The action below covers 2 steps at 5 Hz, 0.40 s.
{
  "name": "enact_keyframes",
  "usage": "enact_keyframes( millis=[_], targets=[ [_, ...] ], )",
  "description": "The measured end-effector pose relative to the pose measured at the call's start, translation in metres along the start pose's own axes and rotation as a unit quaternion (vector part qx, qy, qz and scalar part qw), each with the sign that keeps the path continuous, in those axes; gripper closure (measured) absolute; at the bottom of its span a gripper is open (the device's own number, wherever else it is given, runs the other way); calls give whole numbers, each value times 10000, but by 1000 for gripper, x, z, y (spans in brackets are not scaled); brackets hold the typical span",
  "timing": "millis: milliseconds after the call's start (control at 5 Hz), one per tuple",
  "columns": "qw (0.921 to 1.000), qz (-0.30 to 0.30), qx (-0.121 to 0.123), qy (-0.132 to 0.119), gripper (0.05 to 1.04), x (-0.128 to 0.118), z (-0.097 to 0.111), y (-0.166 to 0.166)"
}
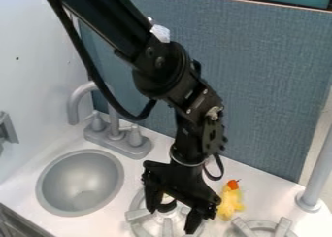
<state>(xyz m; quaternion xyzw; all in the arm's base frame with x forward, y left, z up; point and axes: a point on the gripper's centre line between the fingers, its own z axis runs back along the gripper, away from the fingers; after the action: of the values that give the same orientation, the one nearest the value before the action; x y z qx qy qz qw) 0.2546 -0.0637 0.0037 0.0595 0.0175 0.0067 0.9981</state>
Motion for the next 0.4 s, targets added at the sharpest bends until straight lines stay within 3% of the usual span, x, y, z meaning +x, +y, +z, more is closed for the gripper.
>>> enact_keyframes(
  millis=[200, 400],
  targets=[
    [9999, -11, 36, 134, 81, -4, -8, 1],
    [9998, -175, -84, 73, 81, -12, -15, -7]
  ],
)
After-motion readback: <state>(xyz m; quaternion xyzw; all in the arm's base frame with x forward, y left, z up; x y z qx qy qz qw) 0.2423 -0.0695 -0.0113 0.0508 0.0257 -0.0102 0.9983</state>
